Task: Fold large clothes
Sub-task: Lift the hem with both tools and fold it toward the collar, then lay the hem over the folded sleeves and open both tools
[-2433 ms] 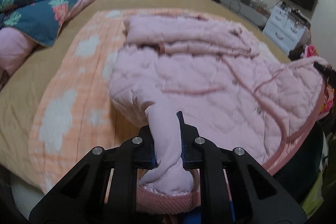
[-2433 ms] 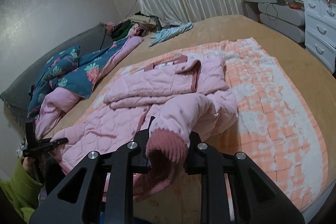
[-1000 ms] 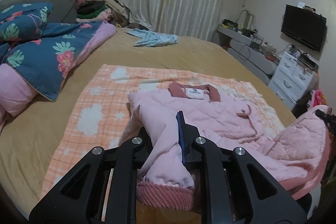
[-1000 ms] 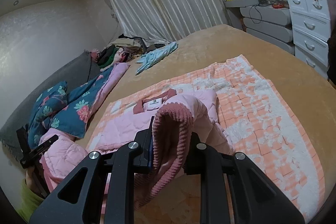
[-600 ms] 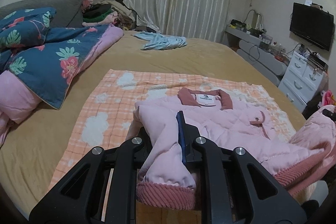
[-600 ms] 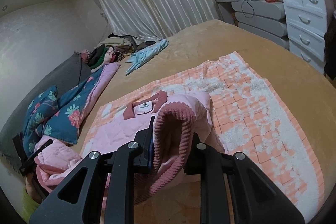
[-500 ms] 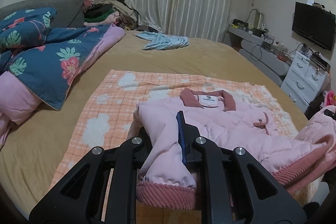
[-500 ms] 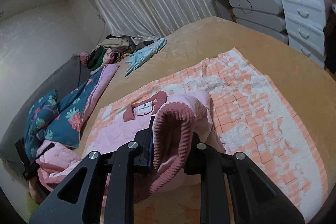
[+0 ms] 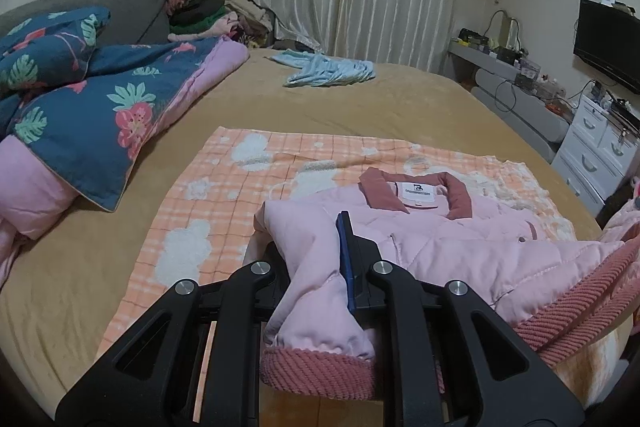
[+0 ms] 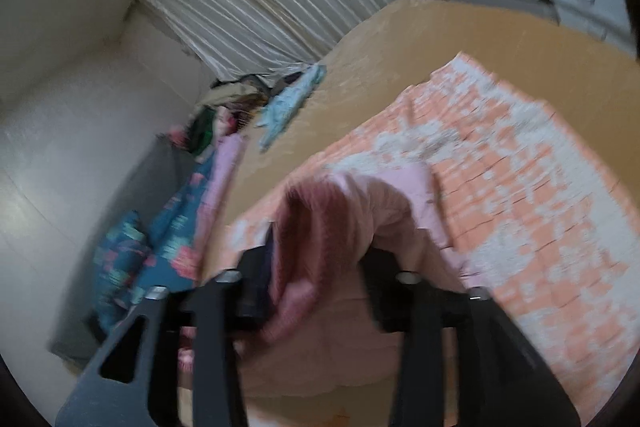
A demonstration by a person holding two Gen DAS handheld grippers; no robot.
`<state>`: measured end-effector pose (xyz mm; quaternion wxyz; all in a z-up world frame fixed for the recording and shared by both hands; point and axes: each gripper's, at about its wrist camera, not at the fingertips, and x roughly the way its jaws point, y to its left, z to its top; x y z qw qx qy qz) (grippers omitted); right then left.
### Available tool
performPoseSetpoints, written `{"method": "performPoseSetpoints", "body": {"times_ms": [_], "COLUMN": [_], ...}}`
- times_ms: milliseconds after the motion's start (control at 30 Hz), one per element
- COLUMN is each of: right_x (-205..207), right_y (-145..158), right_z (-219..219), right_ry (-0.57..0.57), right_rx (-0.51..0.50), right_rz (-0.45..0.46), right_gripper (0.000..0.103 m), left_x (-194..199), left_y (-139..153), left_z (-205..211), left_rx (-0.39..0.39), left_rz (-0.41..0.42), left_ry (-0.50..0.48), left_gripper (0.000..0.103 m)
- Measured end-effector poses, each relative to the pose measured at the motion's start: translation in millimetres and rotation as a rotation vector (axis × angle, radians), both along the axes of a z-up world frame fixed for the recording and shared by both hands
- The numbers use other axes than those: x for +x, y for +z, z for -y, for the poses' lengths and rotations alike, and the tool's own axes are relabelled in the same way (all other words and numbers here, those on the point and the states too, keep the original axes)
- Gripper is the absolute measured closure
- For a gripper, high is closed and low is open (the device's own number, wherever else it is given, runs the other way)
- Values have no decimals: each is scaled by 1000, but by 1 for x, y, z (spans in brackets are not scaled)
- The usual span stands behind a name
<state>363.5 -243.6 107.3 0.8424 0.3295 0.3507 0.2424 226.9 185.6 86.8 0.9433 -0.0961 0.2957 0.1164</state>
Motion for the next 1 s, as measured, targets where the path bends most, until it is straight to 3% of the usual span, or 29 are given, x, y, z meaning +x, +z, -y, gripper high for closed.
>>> {"method": "performPoseSetpoints", "body": {"times_ms": [367,467,533,600,733,767,867,1000], "right_x": [-12,-27,-30,-30,-23,-20,-11,-2], "right_y": [19,4,-18,-35,-65,-70,-89,-108], "right_z": [30,43,48,41,6,-1,-18,-19], "right_ry": [-30,-23,-15,-24,-24,-17,-1,9], "right_rx": [75,125,136,50,-248,-283,-355,-329], "right_rz": [168,226,208,181,175,173,169,147], "right_gripper": [11,5,4,4,4,4,4,4], "left_x": [20,21,22,22,25,26,29,31], "left_y": [-4,-6,-7,-7,-8,-8,-7,-6], "left_z": [-8,-10,-10,-10,-11,-11,-9,-7], "left_rx": [-20,-32,-32,-33,-38,-33,-19,-19], "left_rz": [-30,-32,-35,-36,-40,-44,-49,-49], "left_ry": [16,26,29,31,41,43,45,44], "left_gripper": [94,93,93,93,93,93,91,85]}}
